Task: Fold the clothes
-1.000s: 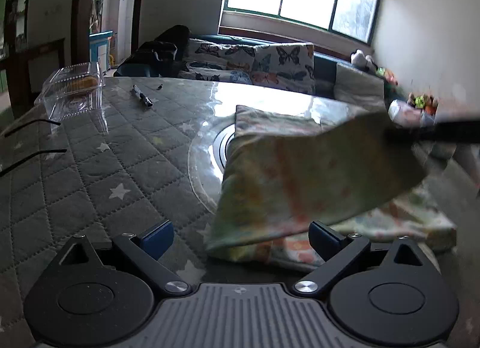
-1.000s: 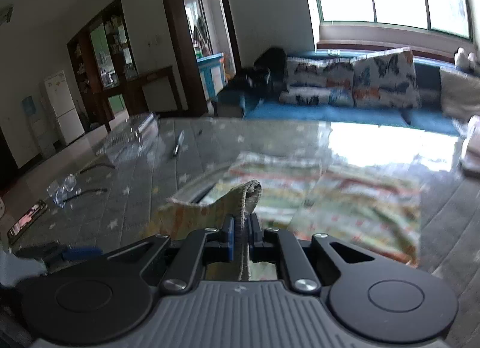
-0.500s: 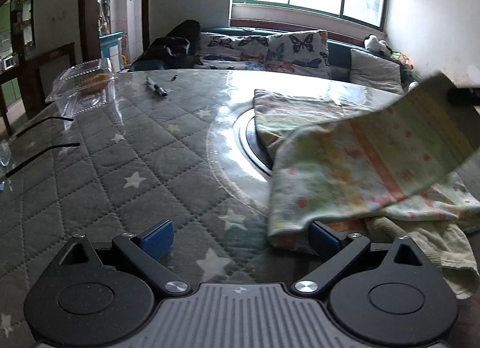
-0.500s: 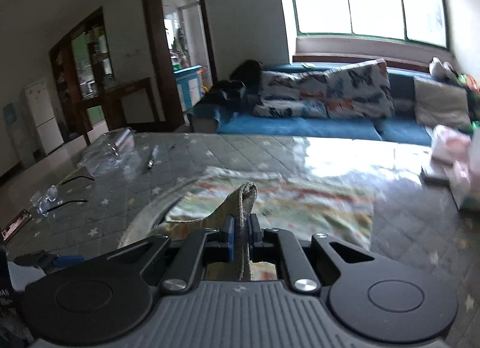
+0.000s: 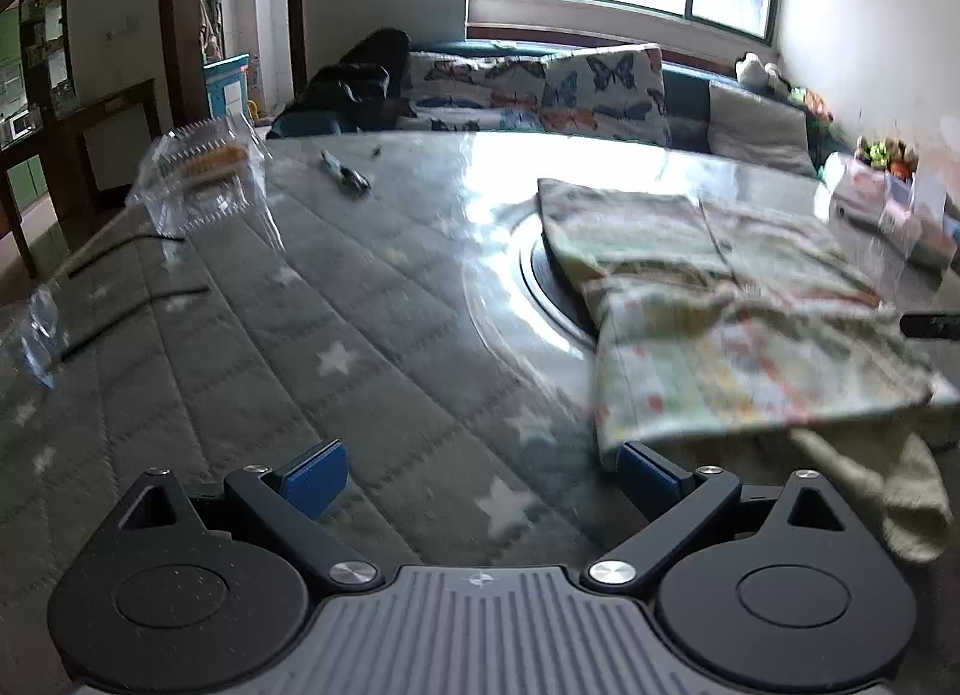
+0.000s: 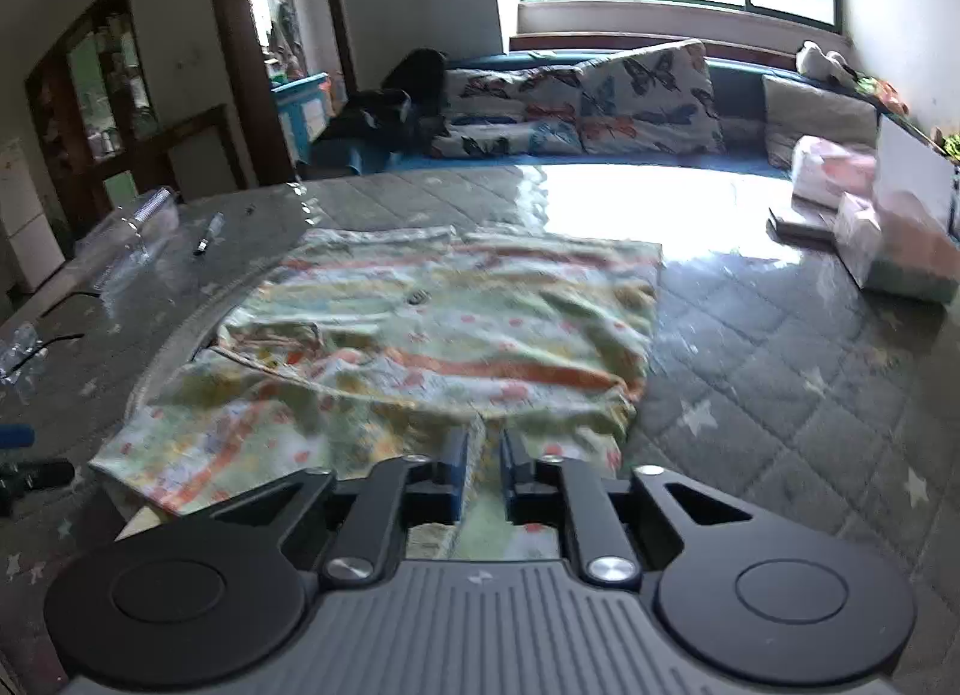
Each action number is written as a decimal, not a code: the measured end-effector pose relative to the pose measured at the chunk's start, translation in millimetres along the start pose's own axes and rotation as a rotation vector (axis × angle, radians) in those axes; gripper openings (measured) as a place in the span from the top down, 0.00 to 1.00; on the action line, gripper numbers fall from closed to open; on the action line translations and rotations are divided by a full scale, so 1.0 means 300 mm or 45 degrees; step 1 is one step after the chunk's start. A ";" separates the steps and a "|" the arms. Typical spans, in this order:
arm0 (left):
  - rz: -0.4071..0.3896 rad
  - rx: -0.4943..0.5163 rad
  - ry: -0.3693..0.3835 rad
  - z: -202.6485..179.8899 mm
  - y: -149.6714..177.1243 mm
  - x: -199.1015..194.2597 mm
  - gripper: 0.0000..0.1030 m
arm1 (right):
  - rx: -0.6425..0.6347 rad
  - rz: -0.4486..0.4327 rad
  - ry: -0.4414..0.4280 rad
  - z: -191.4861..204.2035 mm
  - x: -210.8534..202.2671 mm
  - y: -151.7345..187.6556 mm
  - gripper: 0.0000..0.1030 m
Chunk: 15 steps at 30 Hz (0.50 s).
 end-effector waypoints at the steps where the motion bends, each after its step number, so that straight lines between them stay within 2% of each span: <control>1: -0.012 -0.010 0.010 0.005 -0.017 -0.008 0.06 | -0.014 -0.006 -0.013 0.009 0.005 -0.006 0.75; 5: -0.055 -0.019 0.079 -0.029 -0.093 -0.004 0.13 | -0.070 0.004 -0.075 0.050 0.064 -0.018 0.74; 9: -0.068 0.024 0.174 -0.125 -0.147 0.055 0.26 | -0.113 0.031 -0.083 0.065 0.118 -0.017 0.72; 15: -0.006 0.015 0.291 -0.218 -0.188 0.185 0.47 | -0.154 0.041 -0.091 0.066 0.130 -0.011 0.68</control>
Point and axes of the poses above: each gripper's, at about its wrist camera, not at the fingertips, and x roughly the way its jaws point, z to its left, y to its underside, the point moved 2 cm from there along x, roughly the way its jaws point, and after that the axes turned 7 degrees about -y, right-handed, at the moved point
